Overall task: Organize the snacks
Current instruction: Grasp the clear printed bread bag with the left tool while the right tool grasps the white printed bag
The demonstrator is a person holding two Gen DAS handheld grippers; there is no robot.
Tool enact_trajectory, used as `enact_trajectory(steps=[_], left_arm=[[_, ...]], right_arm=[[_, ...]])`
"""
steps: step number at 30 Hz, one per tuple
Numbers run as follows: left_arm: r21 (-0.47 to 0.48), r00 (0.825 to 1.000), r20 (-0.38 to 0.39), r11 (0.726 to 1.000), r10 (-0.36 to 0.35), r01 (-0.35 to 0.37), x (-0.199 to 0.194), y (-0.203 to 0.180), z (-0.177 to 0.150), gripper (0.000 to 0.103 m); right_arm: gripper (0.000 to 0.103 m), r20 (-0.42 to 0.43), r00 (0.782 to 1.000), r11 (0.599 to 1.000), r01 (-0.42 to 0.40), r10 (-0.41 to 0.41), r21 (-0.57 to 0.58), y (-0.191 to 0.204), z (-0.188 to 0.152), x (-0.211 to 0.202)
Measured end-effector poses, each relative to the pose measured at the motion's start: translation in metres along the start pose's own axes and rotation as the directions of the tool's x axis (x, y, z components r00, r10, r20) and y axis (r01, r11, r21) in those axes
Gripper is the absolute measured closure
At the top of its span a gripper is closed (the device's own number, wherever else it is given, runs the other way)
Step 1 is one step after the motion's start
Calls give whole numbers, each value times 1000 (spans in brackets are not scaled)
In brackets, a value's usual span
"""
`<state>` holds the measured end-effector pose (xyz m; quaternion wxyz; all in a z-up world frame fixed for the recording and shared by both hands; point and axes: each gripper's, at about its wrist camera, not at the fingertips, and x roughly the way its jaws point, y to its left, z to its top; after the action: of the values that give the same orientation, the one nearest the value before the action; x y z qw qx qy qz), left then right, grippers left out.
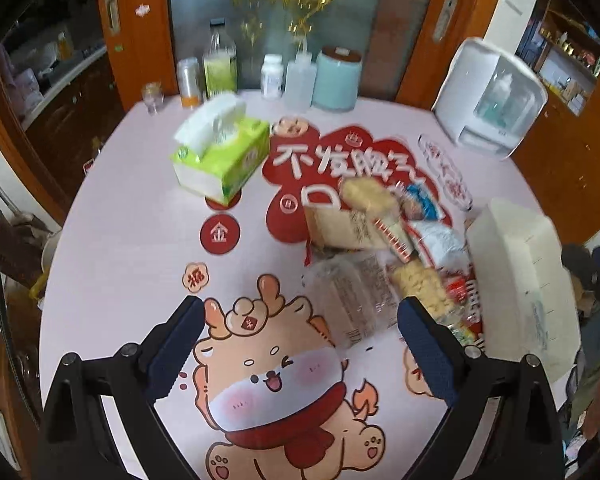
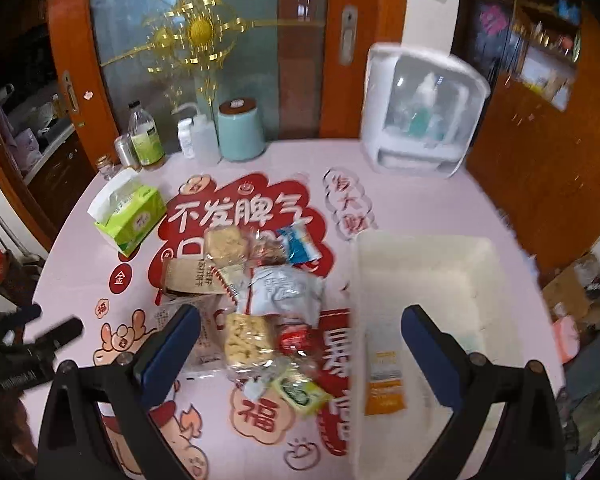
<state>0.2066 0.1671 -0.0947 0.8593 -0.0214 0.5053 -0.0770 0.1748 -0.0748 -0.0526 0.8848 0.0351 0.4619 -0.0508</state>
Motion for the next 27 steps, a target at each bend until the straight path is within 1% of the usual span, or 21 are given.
enact_trajectory(steps=[2, 5, 6, 8, 11, 13, 16, 18, 20, 23, 25, 27], left_arm=[[9, 999, -32, 1000, 10, -10, 18, -2, -1, 7], [12, 998, -68, 1000, 4, -3, 43, -10, 2, 7], [14, 997, -75, 1000, 3, -2, 50, -14, 4, 7], [17, 995, -95, 1000, 10, -8, 68, -24, 7, 7], [37, 992, -120, 999, 29, -24, 97, -41, 11, 7], [47, 990, -138, 998, 40, -34, 113, -51, 11, 7], [44, 985, -160, 997, 68, -62, 134, -59, 11, 7], [33, 979, -180, 996, 92, -88, 146, -60, 10, 7], [15, 974, -202, 994, 106, -105, 158, -59, 9, 7], [-34, 976, -207, 996, 74, -83, 164, -55, 8, 6], [-46, 975, -211, 996, 67, -79, 167, -55, 9, 5], [-54, 974, -217, 996, 60, -74, 170, -56, 9, 5]], right_arm=[[5, -42, 998, 999, -53, 54, 12, 0, 9, 23], [5, -124, 985, 993, -115, 119, 34, -3, 23, 60], [6, -156, 978, 990, -136, 140, 38, -4, 28, 75], [6, -208, 966, 988, -148, 153, 41, -4, 38, 100], [6, -282, 941, 982, -178, 187, 59, -4, 48, 136], [6, -340, 919, 980, -186, 199, 70, -1, 49, 159], [7, -407, 896, 983, -181, 178, 31, 7, 46, 186], [7, -437, 888, 988, -155, 146, 14, 10, 42, 200], [7, -456, 880, 990, -143, 132, 11, 9, 40, 210], [6, -486, 864, 990, -137, 132, 26, 4, 37, 226], [6, -475, 876, 995, -103, 84, -14, 5, 35, 230], [5, -470, 881, 994, -95, 60, -50, 10, 34, 231]])
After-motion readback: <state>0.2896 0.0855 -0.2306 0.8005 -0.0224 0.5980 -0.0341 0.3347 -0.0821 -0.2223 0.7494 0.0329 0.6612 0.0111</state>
